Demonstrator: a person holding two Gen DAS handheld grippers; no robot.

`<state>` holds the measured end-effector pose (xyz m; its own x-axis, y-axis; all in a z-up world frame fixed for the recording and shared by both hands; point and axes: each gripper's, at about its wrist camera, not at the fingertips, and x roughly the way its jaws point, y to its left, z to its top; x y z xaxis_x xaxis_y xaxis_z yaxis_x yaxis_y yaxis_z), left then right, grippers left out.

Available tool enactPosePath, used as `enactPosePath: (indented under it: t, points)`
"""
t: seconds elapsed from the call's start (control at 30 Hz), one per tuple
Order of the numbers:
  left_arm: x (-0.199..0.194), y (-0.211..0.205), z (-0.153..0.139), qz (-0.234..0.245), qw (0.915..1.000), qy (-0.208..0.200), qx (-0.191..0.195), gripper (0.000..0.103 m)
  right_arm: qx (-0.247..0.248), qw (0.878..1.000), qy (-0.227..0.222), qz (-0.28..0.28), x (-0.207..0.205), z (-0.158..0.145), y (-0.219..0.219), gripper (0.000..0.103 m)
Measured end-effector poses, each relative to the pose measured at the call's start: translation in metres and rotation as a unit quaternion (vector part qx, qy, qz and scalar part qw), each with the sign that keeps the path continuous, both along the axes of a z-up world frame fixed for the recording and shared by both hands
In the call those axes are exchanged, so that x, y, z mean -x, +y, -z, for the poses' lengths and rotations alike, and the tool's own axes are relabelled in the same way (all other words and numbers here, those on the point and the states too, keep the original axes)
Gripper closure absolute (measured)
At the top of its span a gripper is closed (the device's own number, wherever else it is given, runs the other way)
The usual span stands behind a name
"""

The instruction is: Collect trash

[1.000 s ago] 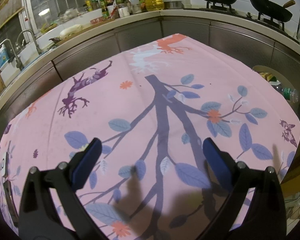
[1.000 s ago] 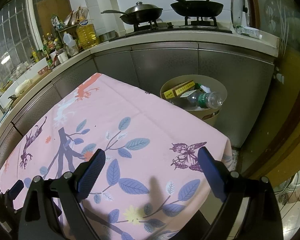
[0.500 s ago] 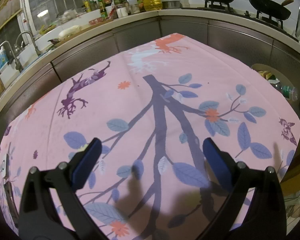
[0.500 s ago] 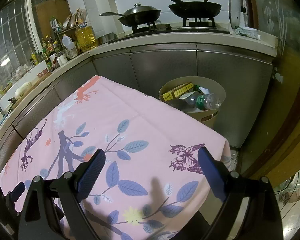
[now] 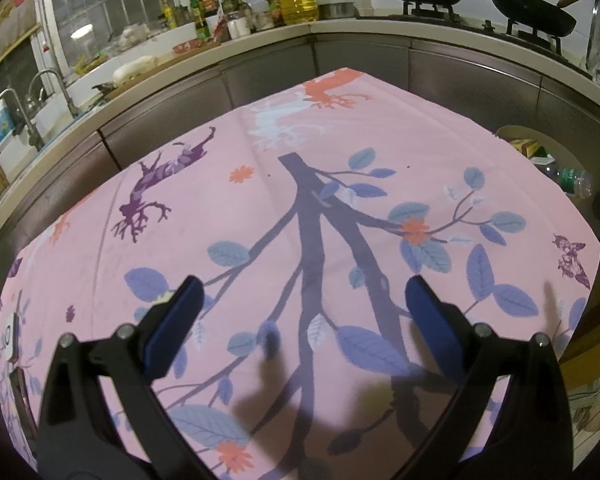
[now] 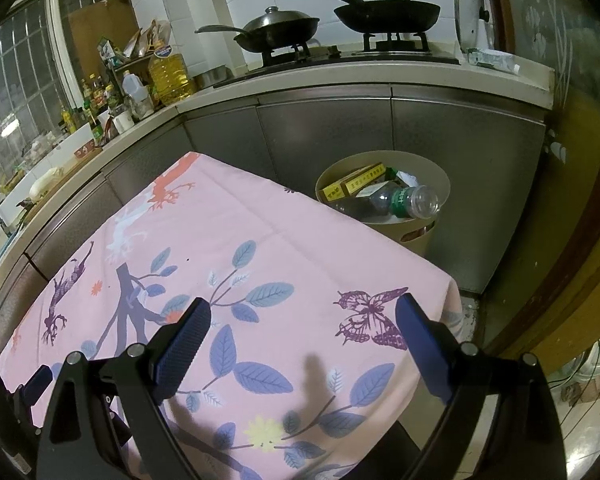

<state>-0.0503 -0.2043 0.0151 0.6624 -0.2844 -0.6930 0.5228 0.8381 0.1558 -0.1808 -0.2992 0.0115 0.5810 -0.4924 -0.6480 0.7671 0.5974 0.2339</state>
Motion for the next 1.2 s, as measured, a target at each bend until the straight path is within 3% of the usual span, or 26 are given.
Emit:
enactPosePath:
  t: [1.2]
  points:
    - [-0.007,0.018,-0.007,-0.015,0.9997,-0.003,0.021,0.006,-0.037,0.997,-0.011,-0.072,-0.017,0.011,0.009,0.013]
